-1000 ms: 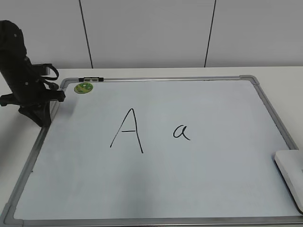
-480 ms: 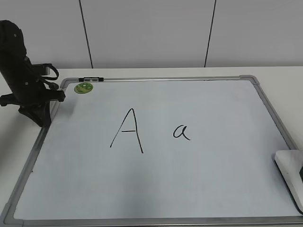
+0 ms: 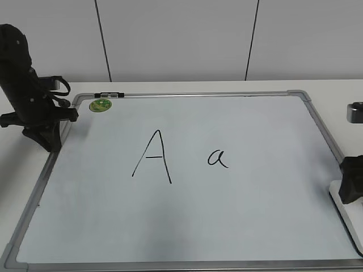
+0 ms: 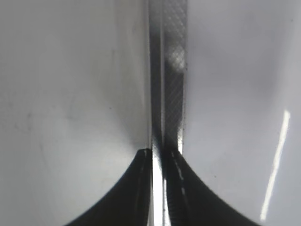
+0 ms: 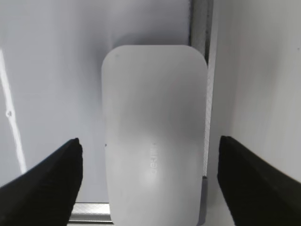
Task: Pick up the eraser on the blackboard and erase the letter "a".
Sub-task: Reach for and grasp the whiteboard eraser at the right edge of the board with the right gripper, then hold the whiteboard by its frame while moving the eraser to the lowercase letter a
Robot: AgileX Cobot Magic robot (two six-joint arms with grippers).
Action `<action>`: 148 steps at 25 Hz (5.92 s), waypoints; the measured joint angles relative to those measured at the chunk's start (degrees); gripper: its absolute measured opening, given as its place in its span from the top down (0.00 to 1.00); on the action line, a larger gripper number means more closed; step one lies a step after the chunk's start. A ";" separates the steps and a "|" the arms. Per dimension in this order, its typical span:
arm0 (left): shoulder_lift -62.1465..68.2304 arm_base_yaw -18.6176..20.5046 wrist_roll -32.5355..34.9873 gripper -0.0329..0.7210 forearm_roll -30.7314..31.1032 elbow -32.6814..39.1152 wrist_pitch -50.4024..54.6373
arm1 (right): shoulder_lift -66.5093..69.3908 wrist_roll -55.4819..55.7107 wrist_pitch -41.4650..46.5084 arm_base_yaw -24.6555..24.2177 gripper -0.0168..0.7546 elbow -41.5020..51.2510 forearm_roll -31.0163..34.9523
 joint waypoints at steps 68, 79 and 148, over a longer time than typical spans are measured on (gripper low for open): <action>0.00 0.00 0.00 0.86 -0.77 0.00 -0.31 | 24.69 1.36 21.61 13.52 0.30 -37.85 3.07; 0.00 0.00 0.00 0.86 -0.90 0.00 -0.31 | 35.16 1.86 21.71 19.27 0.30 -49.72 3.18; 0.00 0.00 0.00 0.86 -1.04 0.00 0.52 | 39.69 6.74 22.98 21.76 0.30 -55.76 -6.73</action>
